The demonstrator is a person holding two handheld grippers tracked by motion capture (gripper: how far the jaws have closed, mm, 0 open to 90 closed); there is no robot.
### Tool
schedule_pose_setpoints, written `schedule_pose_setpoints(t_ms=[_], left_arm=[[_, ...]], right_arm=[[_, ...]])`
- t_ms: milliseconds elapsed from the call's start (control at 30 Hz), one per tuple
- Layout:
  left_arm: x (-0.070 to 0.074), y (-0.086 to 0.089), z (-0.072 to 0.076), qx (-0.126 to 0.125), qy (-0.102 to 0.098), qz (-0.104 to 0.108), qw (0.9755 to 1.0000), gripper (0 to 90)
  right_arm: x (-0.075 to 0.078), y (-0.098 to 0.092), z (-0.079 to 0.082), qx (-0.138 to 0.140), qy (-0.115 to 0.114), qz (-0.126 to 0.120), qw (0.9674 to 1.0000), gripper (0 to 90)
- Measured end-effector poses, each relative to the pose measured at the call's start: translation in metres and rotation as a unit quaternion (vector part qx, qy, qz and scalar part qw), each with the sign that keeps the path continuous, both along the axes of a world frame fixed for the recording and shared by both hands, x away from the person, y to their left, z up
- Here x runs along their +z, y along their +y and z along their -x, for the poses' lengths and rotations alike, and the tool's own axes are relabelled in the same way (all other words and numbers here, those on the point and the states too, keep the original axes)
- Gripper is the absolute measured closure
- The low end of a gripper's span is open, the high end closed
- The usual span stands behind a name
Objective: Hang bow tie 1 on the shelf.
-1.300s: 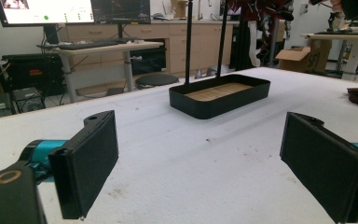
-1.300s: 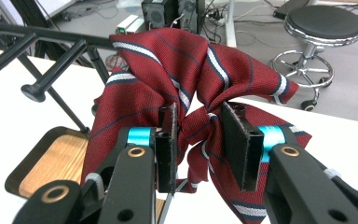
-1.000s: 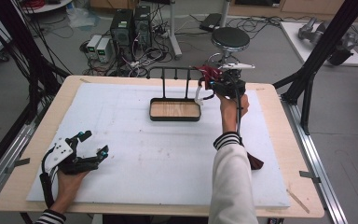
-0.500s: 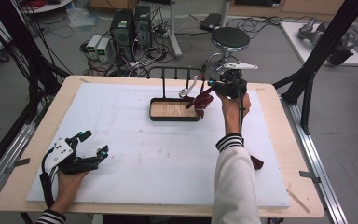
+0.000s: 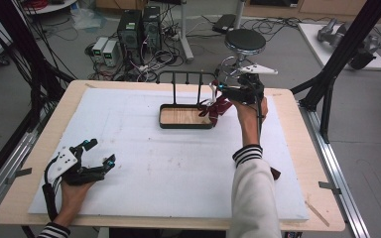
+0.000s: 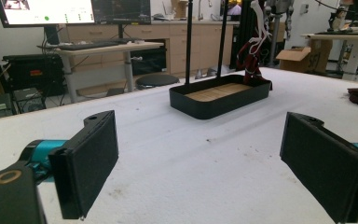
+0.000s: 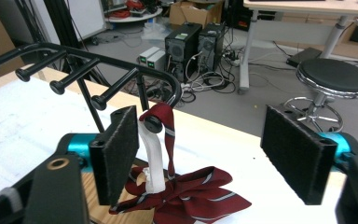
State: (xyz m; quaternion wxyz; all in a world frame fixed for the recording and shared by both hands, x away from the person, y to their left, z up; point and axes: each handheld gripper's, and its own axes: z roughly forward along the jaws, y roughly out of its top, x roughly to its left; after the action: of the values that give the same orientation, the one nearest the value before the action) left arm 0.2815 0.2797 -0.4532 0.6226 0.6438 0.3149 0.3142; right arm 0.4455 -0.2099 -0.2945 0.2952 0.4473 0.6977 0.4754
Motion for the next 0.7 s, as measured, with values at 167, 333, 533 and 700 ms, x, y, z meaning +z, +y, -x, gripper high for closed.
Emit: schedule_pose_setpoints(t_ms=[167,333,533,700], left_arm=[[0.0,0.001,0.0,-0.001,0.001,0.001,1.0,11.8],[0.0,0.001,0.0,-0.001,0.002,0.005,1.0,11.7],[0.0,0.001,0.0,0.0,0.001,0.007,1.0,11.7],[0.0,0.002,-0.001,-0.002,0.001,0.01,0.9999,11.7]], right_arm=[[0.002,-0.006,0.003,0.004,-0.006,-0.012,0.9999,20.9],[0.006,-0.011,0.009,0.015,-0.012,-0.025,0.9995,18.2],[0.015,-0.016,0.023,0.024,-0.022,-0.022,0.9992,17.0],[0.023,-0.023,0.036,0.033,-0.032,-0.029,0.9985,17.0]])
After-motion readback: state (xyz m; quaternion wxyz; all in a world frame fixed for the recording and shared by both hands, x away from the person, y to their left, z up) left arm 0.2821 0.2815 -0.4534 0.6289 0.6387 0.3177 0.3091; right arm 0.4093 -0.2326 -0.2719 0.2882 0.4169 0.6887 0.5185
